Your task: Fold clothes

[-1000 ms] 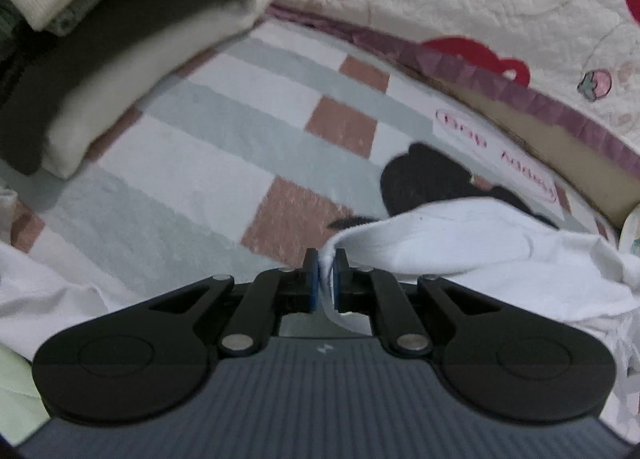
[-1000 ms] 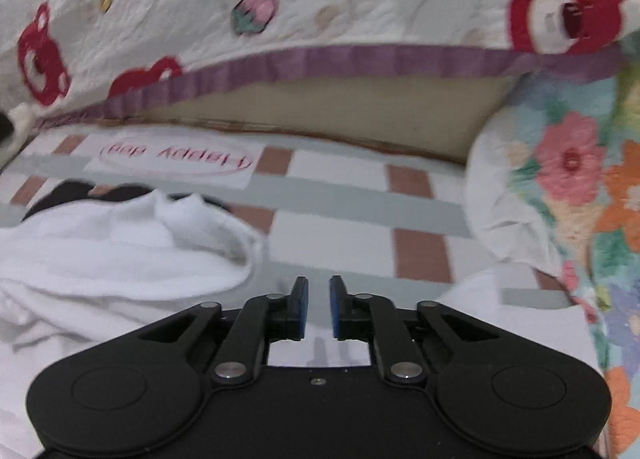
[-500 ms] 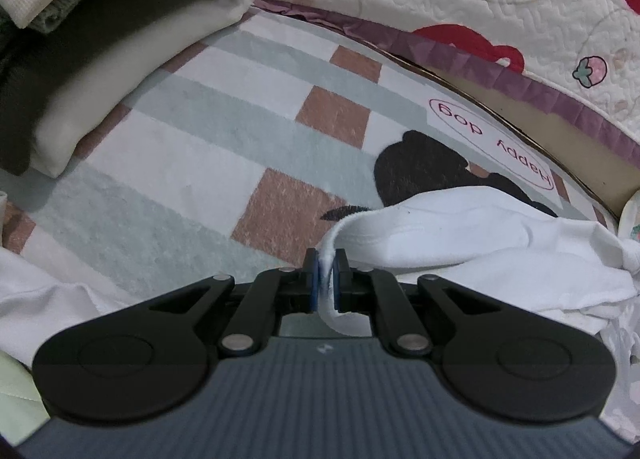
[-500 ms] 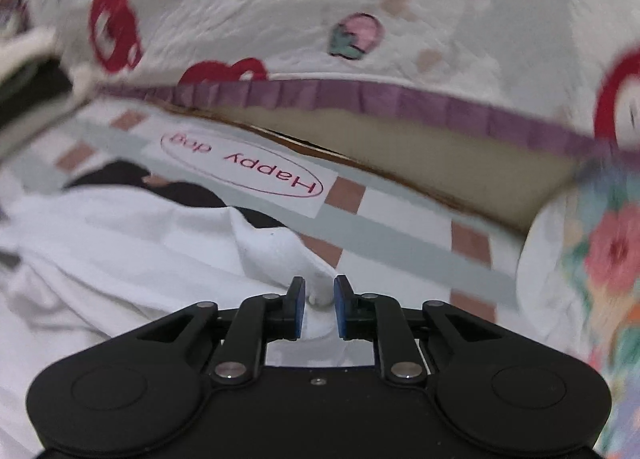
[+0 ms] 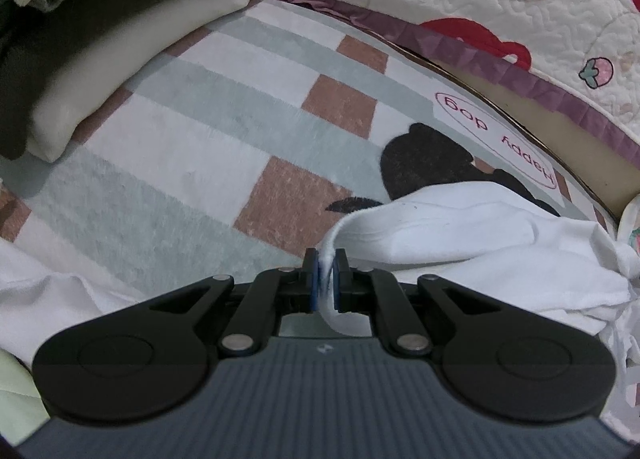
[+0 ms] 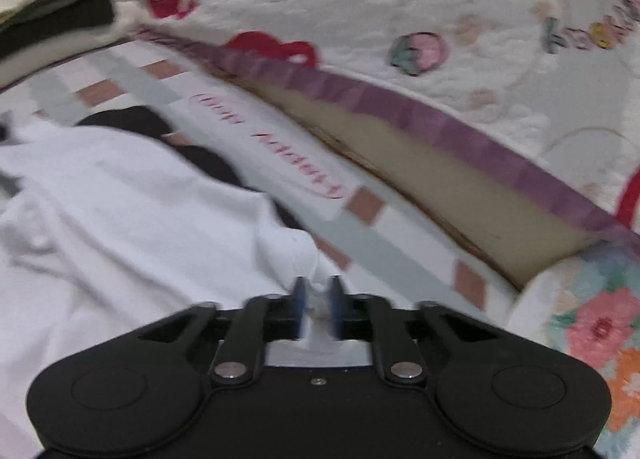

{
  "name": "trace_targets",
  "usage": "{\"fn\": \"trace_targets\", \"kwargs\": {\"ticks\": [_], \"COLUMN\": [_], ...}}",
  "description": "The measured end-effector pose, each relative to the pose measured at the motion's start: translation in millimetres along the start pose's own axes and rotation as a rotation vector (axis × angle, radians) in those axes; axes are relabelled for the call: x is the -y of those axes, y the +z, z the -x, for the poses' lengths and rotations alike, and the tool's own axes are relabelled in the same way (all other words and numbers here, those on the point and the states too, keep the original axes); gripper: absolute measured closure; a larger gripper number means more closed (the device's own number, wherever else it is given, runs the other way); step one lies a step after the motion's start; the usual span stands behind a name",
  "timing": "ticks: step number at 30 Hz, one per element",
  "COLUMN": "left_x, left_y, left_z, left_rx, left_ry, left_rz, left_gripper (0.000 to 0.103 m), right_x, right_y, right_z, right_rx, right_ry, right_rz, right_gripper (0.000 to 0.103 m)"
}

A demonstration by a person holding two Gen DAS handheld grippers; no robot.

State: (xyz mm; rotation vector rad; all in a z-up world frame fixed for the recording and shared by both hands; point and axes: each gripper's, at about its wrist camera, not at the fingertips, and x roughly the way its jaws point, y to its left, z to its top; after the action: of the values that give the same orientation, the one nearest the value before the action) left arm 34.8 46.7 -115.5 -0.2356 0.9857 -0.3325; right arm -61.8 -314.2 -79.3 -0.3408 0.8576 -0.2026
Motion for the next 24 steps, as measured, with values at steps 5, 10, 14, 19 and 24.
{"fn": "trace_targets", "kwargs": {"ticks": [5,10,14,19,24], "left_x": [4,3,4,7,24], "left_y": [-2,-2,-3,-5,3], "left_z": [-2,-2,-2,-6,13], "left_rx": [-0.001,-0.004,-0.007,-0.002,0.135], "left_ry": [-0.001,-0.004,-0.007,0.009,0.011], "left_rz": [-0.019,-0.014,-0.027,-0.046,-0.084], "left_gripper": [0.097,0.097,0.097,0.097,0.099], "right_x": [-19,-13,-4,5,39], "right_y": [-4,-7,-11,-18,3], "right_z": [1,-6,-17,-34,-14], "right_rx": [-0.011,-0.026,-0.05,-0.08,0.023], "right_ry": [-0.006,-0.054,-0.071,-0.031,-0.066], "right_rz": [0.062,0.035,-0.026,-0.121,-0.234], "right_gripper": [0.097,0.09,0.076,0.084,0.101]}}
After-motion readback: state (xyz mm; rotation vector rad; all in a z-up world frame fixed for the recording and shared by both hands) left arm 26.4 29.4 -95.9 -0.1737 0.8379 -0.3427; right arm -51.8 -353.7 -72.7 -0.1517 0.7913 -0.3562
